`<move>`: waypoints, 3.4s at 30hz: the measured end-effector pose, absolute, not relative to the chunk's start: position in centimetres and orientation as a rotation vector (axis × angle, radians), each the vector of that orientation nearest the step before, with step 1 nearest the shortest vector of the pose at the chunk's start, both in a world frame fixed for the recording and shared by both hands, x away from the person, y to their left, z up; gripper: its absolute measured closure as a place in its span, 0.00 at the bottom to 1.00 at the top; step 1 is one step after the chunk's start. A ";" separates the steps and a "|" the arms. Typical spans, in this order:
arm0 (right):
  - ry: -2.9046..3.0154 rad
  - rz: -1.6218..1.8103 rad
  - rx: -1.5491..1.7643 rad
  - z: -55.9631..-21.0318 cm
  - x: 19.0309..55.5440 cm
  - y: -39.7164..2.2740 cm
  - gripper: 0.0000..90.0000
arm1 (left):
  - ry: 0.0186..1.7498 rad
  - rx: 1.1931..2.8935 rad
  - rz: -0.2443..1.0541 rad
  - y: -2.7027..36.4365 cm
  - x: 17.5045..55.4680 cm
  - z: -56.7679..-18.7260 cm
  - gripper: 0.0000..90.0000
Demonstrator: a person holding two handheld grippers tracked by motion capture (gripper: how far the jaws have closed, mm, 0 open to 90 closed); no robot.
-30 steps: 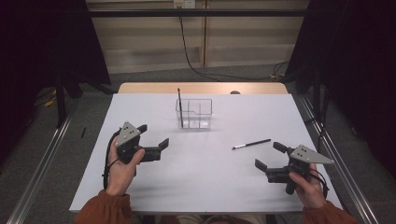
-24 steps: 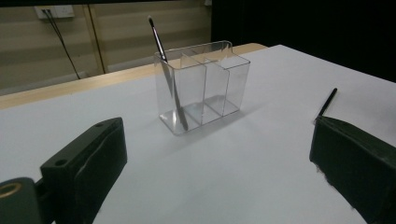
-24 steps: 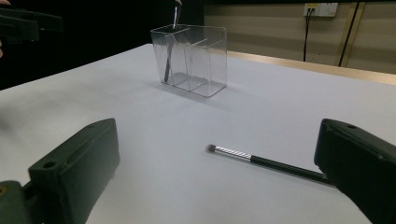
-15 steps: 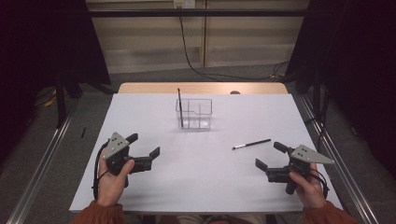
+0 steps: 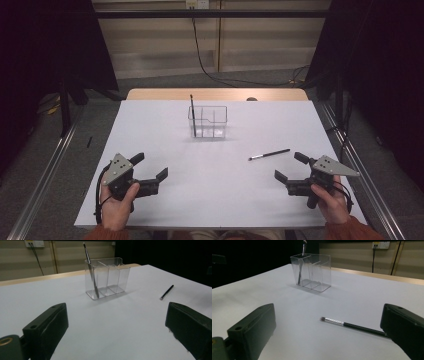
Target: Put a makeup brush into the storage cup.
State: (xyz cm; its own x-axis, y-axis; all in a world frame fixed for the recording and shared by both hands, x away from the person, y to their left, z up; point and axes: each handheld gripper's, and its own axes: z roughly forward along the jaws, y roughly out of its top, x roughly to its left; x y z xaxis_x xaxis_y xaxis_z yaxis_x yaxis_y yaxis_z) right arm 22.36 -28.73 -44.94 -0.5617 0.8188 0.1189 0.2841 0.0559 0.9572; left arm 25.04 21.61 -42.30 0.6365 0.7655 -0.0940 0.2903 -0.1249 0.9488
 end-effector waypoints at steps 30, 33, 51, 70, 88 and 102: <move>1.901 1.509 1.085 -43.2 25.5 -28.9 0.02 | 0.838 1.746 0.523 21.4 24.6 -43.1 0.04; 1.912 1.483 1.089 -43.1 26.3 -29.1 0.02 | 0.836 1.745 0.527 21.4 24.6 -43.1 0.03; 1.988 1.353 1.132 -42.7 31.5 -29.8 0.02 | 0.830 1.755 0.516 21.4 25.1 -43.1 0.03; 2.303 1.144 1.115 -42.3 35.0 -29.5 0.02 | 0.825 1.781 0.546 21.4 25.1 -43.3 0.03; 2.699 0.814 1.047 -41.8 36.0 -29.3 0.03 | 0.830 1.770 0.543 21.7 25.2 -43.2 0.03; 2.850 0.510 0.912 -41.1 37.1 -29.4 0.04 | 0.833 1.781 0.535 21.7 25.3 -43.2 0.03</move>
